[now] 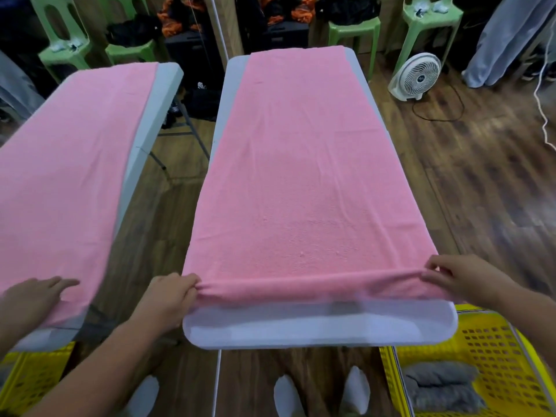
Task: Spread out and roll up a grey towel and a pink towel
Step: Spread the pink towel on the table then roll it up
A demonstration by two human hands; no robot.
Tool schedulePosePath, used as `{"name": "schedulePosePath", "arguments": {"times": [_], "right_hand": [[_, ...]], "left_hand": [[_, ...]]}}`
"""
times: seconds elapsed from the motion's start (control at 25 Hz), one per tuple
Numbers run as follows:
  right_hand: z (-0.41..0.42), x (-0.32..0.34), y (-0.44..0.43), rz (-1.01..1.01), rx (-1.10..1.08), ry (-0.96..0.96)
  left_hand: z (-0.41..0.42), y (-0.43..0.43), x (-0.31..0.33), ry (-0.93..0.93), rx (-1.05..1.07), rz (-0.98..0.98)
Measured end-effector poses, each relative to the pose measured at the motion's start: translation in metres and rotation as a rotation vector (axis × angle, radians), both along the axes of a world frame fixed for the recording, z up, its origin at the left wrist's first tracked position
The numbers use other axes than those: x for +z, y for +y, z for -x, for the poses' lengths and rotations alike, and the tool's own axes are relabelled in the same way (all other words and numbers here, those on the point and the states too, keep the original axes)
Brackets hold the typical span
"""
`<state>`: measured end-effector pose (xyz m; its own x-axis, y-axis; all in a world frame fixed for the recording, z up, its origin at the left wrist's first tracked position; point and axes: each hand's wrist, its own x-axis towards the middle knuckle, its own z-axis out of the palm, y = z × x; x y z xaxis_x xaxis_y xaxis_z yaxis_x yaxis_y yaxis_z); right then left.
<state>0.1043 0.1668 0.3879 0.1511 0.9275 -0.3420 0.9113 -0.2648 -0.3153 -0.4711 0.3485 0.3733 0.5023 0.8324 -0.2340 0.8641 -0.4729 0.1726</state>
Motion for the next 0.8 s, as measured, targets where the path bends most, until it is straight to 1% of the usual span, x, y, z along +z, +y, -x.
{"name": "schedulePosePath", "arguments": {"times": [0.04, 0.08, 0.12, 0.16, 0.2, 0.24, 0.28, 0.32, 0.36, 0.44, 0.52, 0.64, 0.68, 0.72, 0.8], "right_hand": [[-0.004, 0.005, 0.018, 0.0, -0.015, -0.018], [-0.009, 0.004, 0.033, -0.01, -0.047, -0.083], [-0.011, -0.001, 0.043, -0.038, -0.073, -0.168], [-0.008, -0.007, 0.047, -0.108, -0.06, -0.231], [0.0, -0.014, 0.044, -0.198, -0.006, -0.261], [0.01, -0.023, 0.036, -0.267, 0.087, -0.263], [0.02, -0.031, 0.022, -0.297, 0.192, -0.269], [0.028, -0.039, 0.008, -0.303, 0.262, -0.294], [0.034, -0.047, -0.003, -0.287, 0.27, -0.335], [0.038, -0.052, -0.012, -0.26, 0.14, -0.371], [0.032, -0.054, -0.009, -0.307, 0.081, -0.38], [0.028, -0.045, -0.015, -0.377, 0.132, -0.384], [0.025, -0.04, -0.022, -0.362, 0.152, -0.355], [0.019, -0.036, -0.029, -0.356, 0.159, -0.326], [0.01, -0.028, -0.034, -0.272, 0.124, -0.254]], "left_hand": [[-0.006, 0.016, 0.002, 0.01, 0.035, -0.013], [-0.011, 0.027, 0.002, 0.022, 0.083, -0.061], [-0.016, 0.033, -0.001, 0.043, 0.108, -0.162], [-0.018, 0.031, -0.007, 0.084, 0.099, -0.267], [-0.021, 0.023, -0.013, 0.092, 0.053, -0.318], [-0.022, 0.011, -0.018, 0.086, -0.025, -0.305], [-0.022, -0.002, -0.021, 0.09, -0.099, -0.256], [-0.019, -0.013, -0.026, 0.101, -0.127, -0.189], [-0.016, -0.017, -0.031, 0.112, -0.114, -0.158], [-0.012, -0.014, -0.035, 0.112, -0.036, -0.171], [-0.012, -0.009, -0.036, 0.064, 0.012, -0.172], [-0.014, -0.017, -0.033, -0.073, 0.021, -0.171], [-0.012, -0.025, -0.032, -0.117, 0.024, -0.156], [-0.011, -0.033, -0.027, -0.148, 0.032, -0.115], [-0.009, -0.041, -0.011, -0.135, 0.042, 0.022]]}}
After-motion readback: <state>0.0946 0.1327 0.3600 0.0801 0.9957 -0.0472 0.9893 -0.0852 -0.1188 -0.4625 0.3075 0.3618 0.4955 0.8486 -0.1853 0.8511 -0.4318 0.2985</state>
